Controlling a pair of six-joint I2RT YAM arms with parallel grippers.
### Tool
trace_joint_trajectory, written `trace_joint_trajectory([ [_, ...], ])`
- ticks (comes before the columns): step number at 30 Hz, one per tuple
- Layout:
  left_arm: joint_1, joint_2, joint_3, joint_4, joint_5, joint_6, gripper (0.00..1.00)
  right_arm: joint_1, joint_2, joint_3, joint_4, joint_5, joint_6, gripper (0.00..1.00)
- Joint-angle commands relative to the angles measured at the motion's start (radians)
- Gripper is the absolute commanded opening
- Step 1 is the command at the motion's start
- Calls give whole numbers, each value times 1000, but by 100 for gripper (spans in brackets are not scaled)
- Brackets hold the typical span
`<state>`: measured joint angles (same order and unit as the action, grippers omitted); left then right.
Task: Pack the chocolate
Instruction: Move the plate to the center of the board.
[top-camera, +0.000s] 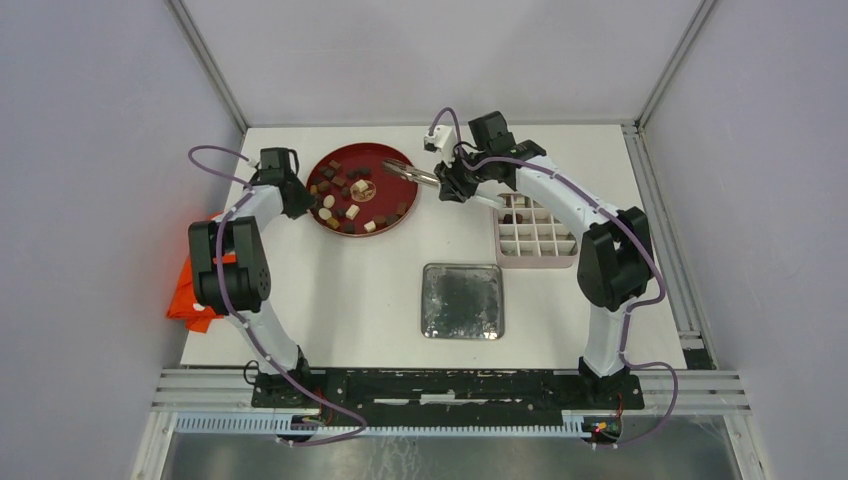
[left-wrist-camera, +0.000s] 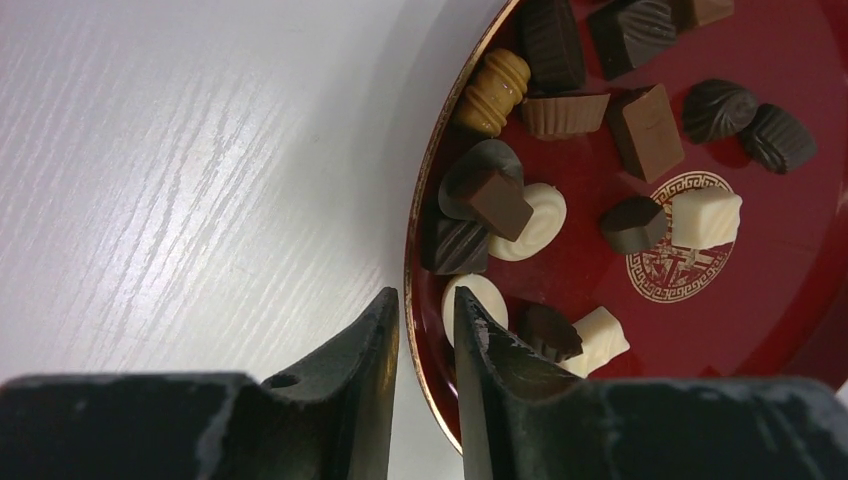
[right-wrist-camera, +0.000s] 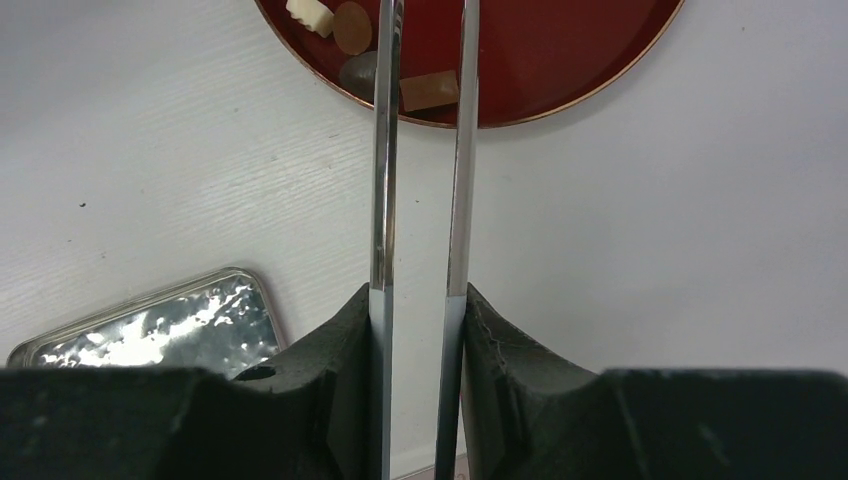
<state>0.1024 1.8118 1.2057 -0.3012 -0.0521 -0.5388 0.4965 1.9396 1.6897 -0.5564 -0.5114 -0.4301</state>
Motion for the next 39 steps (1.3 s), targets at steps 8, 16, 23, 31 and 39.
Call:
trace_joint_trajectory([
  [8, -1, 76, 54, -22, -10, -32, 34, -2, -42, 2, 34, -65, 13, 37],
  [16, -3, 73, 23, -26, -7, -32, 21, -4, -45, 5, 28, -73, 11, 37],
  [23, -18, 64, 3, -49, 6, -28, 3, -9, -48, -1, 23, -82, 10, 36],
  [31, -50, -61, -98, -73, -7, 5, 2, -11, -51, -24, 5, -86, -24, 37],
  [39, -125, -214, -202, -133, 2, 42, 2, -10, -122, -160, 12, -29, -107, 37],
])
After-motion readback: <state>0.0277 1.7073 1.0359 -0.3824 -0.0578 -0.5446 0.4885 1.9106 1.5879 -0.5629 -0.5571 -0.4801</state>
